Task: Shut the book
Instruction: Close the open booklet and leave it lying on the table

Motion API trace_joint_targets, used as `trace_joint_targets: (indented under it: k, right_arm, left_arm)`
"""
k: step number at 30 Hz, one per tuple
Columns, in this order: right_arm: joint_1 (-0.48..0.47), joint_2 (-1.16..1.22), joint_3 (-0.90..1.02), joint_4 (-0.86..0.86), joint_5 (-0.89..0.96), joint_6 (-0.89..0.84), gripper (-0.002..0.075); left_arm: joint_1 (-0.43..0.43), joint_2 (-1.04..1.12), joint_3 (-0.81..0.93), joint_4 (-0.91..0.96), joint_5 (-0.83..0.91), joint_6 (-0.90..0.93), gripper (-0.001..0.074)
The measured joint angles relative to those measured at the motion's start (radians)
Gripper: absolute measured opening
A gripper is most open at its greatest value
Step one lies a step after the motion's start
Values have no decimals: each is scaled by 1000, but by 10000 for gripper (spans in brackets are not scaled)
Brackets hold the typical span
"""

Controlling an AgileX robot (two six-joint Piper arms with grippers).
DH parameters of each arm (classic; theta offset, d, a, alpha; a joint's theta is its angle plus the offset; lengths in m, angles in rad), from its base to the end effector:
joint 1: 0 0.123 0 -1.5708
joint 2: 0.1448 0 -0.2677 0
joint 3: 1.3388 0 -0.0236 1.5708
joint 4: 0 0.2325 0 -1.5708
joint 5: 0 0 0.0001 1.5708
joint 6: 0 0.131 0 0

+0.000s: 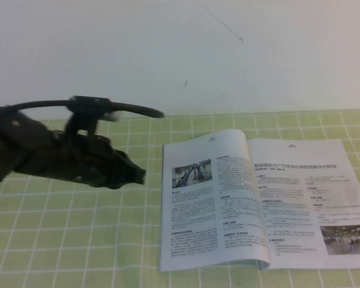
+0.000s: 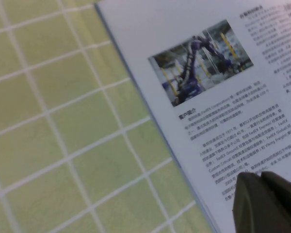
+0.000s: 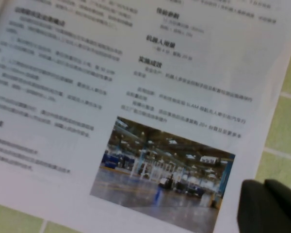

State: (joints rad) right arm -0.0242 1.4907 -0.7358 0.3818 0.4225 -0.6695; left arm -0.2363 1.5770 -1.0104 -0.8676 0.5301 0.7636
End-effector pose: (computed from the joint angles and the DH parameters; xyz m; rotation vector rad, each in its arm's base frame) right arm 0.2778 0.0133 0.1515 -0.4349 2.5790 0.0823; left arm 0.3167 -0.1283 0.2112 0.4301 2.3736 -0.6003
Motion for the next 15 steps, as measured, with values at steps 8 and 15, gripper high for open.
trace_joint_targets:
  k: [8, 15]
  right_arm:
    - [0, 217, -3, 4, -77, -15, -3]
    - [0, 282, -26, 2, -79, -25, -3]
  left_arm:
    - [-135, 282, -171, 237, 4, -246, -4]
    - [-136, 341, -204, 291, -33, -294, -4]
